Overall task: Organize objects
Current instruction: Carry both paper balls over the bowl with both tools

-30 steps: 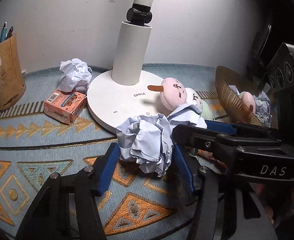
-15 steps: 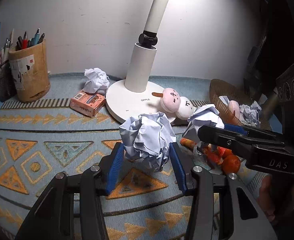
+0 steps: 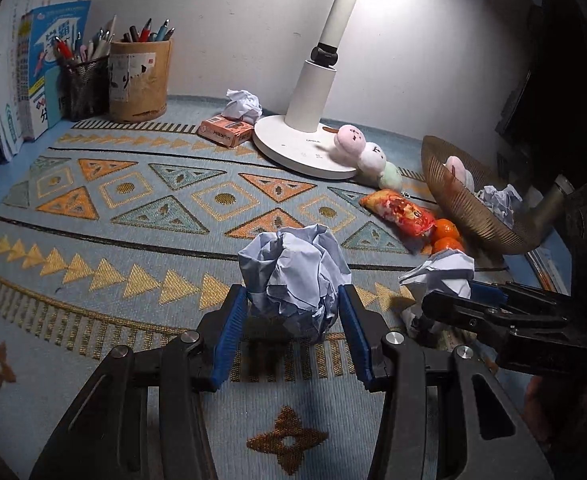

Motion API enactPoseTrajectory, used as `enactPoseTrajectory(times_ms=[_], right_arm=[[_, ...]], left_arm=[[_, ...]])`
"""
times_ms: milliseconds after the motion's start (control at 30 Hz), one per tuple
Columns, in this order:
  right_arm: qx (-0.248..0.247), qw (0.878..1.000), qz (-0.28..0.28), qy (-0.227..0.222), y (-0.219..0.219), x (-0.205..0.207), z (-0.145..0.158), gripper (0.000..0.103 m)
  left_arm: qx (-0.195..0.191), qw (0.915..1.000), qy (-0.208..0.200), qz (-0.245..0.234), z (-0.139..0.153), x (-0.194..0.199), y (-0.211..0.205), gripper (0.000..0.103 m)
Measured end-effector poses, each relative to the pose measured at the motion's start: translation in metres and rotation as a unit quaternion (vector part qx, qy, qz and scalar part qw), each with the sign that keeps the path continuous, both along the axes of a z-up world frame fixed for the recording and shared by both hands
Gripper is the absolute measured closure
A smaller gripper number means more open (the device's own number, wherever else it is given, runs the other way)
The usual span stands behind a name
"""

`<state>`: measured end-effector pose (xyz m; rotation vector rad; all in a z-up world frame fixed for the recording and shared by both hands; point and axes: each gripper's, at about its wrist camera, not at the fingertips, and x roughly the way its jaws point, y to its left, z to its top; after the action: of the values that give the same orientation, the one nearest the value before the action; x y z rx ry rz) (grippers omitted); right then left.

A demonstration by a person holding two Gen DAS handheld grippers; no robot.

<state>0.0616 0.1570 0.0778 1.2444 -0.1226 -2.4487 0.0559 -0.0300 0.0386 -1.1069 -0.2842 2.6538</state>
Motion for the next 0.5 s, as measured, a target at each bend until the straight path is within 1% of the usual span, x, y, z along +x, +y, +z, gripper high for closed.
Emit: enactPoseTrajectory(times_ms=[33, 100, 267, 367, 500], right_arm=[[0.001, 1.000, 0.002, -0.001, 0.001, 0.003, 0.000, 0.037], [0.005, 1.000, -0.003, 0.006, 0.004, 0.010, 0.002, 0.030], [0.010, 1.000, -0.008, 0.000, 0.014, 0.020, -0.002, 0.030], [0.021, 1.000, -0.012, 0.001, 0.022, 0.029, -0.005, 0.030], [0.020, 1.000, -0.015, -0.003, 0.031, 0.037, -0.008, 0.030]], left_arm=[[0.005, 1.0000, 0.004, 0.003, 0.000, 0.002, 0.000, 0.059], [0.008, 0.9999, 0.009, 0.010, -0.003, 0.006, -0.002, 0.058], [0.020, 0.9996, 0.018, 0.009, -0.004, 0.009, -0.004, 0.058], [0.019, 0.9996, 0.020, 0.004, -0.004, 0.010, -0.003, 0.058], [0.010, 0.9997, 0.024, -0.001, -0.004, 0.011, 0.001, 0.058]])
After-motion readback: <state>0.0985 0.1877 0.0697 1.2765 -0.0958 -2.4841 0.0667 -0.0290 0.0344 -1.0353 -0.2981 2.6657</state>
